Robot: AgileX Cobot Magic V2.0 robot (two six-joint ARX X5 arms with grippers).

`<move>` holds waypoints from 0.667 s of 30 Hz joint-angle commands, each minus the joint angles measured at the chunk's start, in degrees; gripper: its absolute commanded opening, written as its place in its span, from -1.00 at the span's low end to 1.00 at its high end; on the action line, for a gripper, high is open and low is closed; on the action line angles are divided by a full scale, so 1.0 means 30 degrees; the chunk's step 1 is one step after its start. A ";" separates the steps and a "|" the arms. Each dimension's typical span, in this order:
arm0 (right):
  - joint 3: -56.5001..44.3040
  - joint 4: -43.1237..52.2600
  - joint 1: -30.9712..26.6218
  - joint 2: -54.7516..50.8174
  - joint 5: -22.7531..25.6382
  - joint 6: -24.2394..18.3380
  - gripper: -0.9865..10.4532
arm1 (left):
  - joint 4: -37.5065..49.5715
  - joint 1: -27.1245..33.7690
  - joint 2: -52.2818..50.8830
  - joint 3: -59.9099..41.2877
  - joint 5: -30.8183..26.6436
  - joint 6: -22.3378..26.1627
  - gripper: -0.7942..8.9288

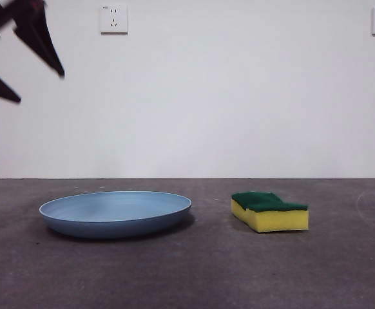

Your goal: Pick up the plate,pick up the cloth,clean the plate with the cloth

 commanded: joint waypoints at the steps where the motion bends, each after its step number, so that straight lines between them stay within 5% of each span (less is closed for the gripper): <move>1: 0.0044 -0.0007 0.0051 0.0015 -0.0029 0.0270 0.16 | -0.1202 -0.0357 0.2302 0.1180 -0.0816 0.1545 0.07; 20: 0.0044 -0.0066 0.0080 0.0015 -0.0015 0.0568 0.16 | -0.1749 -0.1705 1.0520 0.3162 -0.2710 0.1880 0.06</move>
